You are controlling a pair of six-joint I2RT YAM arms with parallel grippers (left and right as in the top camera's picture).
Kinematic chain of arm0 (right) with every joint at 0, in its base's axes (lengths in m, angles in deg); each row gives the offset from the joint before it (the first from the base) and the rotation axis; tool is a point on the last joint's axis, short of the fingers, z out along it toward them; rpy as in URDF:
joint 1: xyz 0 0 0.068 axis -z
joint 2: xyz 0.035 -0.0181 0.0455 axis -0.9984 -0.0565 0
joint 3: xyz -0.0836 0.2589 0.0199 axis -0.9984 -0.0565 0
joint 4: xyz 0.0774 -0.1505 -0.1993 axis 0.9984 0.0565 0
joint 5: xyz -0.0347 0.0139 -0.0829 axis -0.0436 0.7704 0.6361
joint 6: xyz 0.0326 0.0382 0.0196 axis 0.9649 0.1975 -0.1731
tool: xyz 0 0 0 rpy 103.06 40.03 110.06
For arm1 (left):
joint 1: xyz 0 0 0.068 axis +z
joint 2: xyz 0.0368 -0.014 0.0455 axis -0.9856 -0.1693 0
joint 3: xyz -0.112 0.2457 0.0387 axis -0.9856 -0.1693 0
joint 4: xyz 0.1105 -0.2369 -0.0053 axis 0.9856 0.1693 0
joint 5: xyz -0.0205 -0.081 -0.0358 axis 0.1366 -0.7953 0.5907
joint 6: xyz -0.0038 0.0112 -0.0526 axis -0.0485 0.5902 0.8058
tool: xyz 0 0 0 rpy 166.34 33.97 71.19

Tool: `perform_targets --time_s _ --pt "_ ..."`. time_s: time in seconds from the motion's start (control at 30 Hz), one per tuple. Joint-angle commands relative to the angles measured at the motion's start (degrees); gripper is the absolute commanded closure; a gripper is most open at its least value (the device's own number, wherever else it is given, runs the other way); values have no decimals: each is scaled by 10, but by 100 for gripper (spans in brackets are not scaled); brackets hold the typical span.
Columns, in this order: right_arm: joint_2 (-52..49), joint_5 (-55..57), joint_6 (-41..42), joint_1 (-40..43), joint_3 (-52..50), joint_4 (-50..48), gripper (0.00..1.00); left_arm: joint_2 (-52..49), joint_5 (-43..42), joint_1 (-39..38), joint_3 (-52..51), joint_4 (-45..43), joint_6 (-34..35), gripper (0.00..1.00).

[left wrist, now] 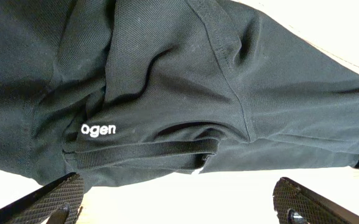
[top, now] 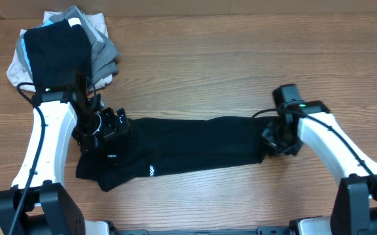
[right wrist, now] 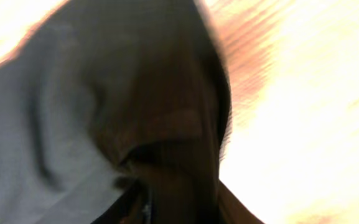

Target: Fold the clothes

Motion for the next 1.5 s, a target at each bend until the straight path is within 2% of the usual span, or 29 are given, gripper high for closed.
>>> perform_targets --time_s 0.0,0.07,0.13,0.23,0.27,0.37,0.53,0.97,1.23,1.37,1.43,1.47 --pt "9 -26 -29 38 1 8 62 6 -2 -4 -5 1 -17 0" --pt "9 -26 -41 67 1 7 51 6 -2 -4 -5 2 -17 0" --pt "9 -36 -73 95 1 3 28 6 -2 -4 -5 2 -18 0" --pt "9 -49 -82 130 1 5 3 6 -2 -4 -5 2 -22 0" --pt "9 -69 -98 141 1 3 0 6 -2 -4 -5 2 -22 0" --pt "8 -171 -191 173 0 -10 0 6 -3 -4 -5 2 -21 0" --pt "8 -231 -246 209 -9 -20 0 6 -3 -4 -5 2 -21 0" --pt "4 -327 -252 226 -111 -144 0 6 -5 -4 -5 6 -22 0" --pt "-59 -378 -252 236 -133 -193 1 6 -5 -4 -5 6 -22 0" --pt "-105 -402 -252 236 -133 -213 7 6 -5 -4 -5 6 -22 0" --pt "-121 -403 -252 236 -133 -215 16 6 -5 -4 -5 6 -22 0" --pt "-126 -399 -252 236 -133 -215 26 6 -5 -4 -5 6 -22 0"
